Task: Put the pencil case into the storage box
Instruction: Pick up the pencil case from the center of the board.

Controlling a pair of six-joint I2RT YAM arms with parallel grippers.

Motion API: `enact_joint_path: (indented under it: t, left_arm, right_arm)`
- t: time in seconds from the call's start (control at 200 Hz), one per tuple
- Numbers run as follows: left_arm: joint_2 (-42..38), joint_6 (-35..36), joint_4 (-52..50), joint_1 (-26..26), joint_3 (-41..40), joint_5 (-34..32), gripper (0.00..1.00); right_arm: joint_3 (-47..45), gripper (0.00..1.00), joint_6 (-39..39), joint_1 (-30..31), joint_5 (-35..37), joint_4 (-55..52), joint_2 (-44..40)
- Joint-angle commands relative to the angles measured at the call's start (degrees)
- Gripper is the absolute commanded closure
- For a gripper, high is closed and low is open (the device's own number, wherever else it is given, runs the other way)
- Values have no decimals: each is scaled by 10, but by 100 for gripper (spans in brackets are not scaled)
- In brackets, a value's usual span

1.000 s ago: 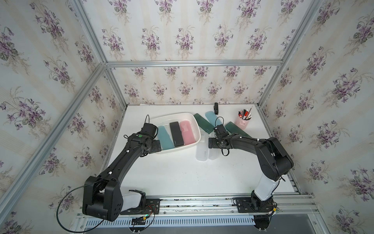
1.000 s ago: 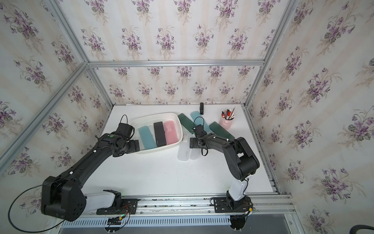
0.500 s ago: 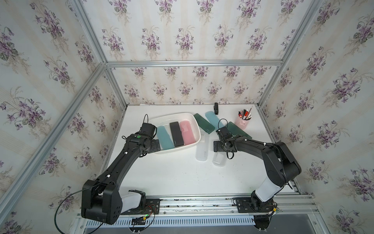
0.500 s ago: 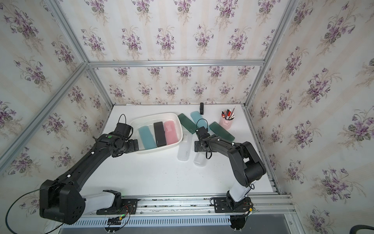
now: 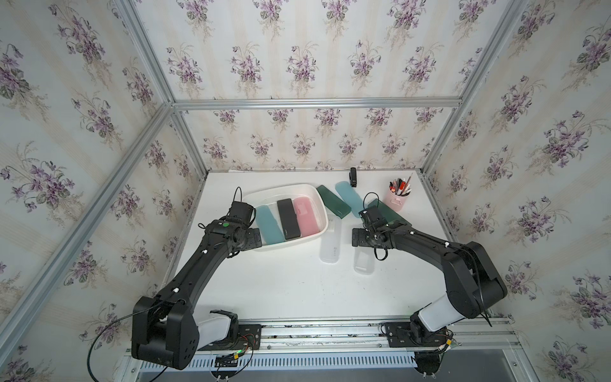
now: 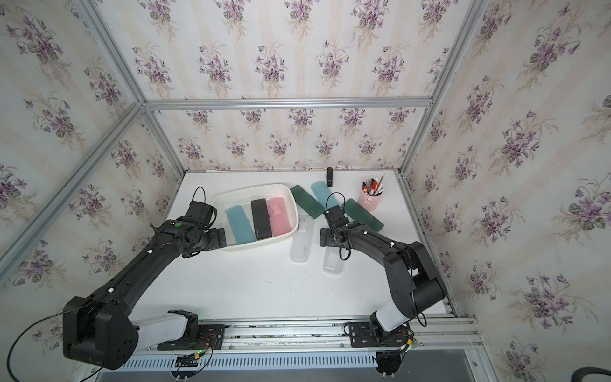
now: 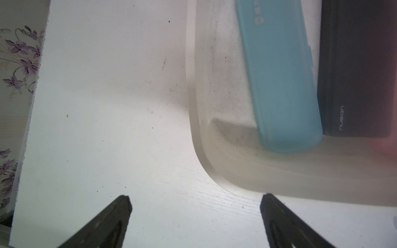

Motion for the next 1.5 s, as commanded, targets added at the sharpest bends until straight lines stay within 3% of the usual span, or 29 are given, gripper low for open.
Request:
enact_joint_path:
  t: [0.0, 0.415, 0.674, 0.934, 1.084, 1.224, 1.344, 1.494]
  left_arm:
    - [1, 5, 7, 0, -4, 0, 1]
    - [7, 17, 23, 11, -14, 9, 1]
    - [7, 26, 31, 22, -21, 19, 1]
    - [2, 30, 35, 34, -26, 29, 1]
    - [-4, 31, 30, 45, -20, 35, 1]
    - [-6, 30, 23, 53, -7, 34, 1]
    - [-4, 21, 19, 66, 7, 33, 1]
    - [7, 10, 14, 74, 30, 29, 1]
  right_arm:
    - [-5, 0, 37, 2, 0, -1, 20]
    - [-2, 1, 63, 20, 30, 1, 75]
    - [-6, 20, 62, 31, 70, -36, 85]
    - [-8, 20, 36, 33, 5, -9, 11]
    - [65, 21, 11, 56, -30, -27, -41]
    - [175, 21, -21, 70, -76, -25, -33]
    - [287, 21, -42, 92, -106, -1, 31]
    - [458, 21, -67, 126, -126, 13, 176]
